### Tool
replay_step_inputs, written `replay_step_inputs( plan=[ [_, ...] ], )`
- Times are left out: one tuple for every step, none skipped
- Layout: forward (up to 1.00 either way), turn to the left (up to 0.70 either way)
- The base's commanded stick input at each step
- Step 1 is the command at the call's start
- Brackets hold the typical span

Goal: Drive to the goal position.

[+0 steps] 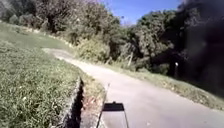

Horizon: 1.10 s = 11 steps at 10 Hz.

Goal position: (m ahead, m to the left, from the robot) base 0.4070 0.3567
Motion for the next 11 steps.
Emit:
replay_step_inputs(
  plan=[
    [0.45,-0.27],
    [0.45,-0.27],
    [0.45,-0.27],
    [0.45,-0.27],
    [0.45,-0.27],
    [0.45,-0.27],
    [0.45,-0.27],
    [0.45,-0.27],
    [0.45,-0.27],
    [0.45,-0.27],
    [0.45,-0.27]
  ],
)
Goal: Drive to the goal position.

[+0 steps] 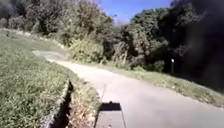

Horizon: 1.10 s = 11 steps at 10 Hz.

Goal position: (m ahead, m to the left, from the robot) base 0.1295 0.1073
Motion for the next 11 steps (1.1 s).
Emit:
replay_step_inputs(
  plan=[
    [0.45,-0.27],
    [0.45,-0.27],
    [0.45,-0.27],
    [0.45,-0.27],
    [0.45,-0.27],
    [0.45,-0.27],
    [0.18,-0.38],
    [0.00,-0.45],
    [0.00,-0.45],
    [0.00,-0.45],
    [0.00,-0.45]
  ],
)
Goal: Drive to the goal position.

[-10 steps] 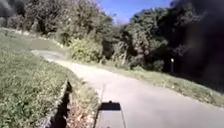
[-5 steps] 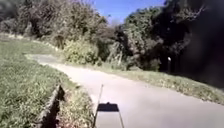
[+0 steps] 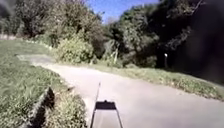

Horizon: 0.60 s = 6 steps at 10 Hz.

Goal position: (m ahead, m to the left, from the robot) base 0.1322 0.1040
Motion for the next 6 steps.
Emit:
replay_step_inputs(
  plan=[
    [0.00,-0.45],
    [0.00,-0.45],
    [0.00,-0.45],
    [0.00,-0.45],
    [0.00,-0.45],
    [0.00,-0.45]
  ],
)
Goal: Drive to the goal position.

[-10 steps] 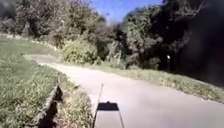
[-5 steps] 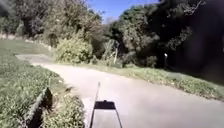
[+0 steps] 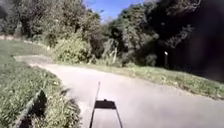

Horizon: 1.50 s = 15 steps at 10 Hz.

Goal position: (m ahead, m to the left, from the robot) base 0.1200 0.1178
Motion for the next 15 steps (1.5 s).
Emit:
replay_step_inputs(
  plan=[
    [0.00,-0.45],
    [0.00,-0.45],
    [0.00,-0.45],
    [0.00,-0.45],
    [0.00,-0.45],
    [0.00,-0.45],
    [0.00,-0.45],
    [0.00,-0.45],
    [0.00,-0.45],
    [0.00,-0.45],
    [0.00,-0.45],
    [0.00,-0.45],
    [0.00,-0.45],
    [0.00,-0.45],
    [0.00,-0.45]
  ],
)
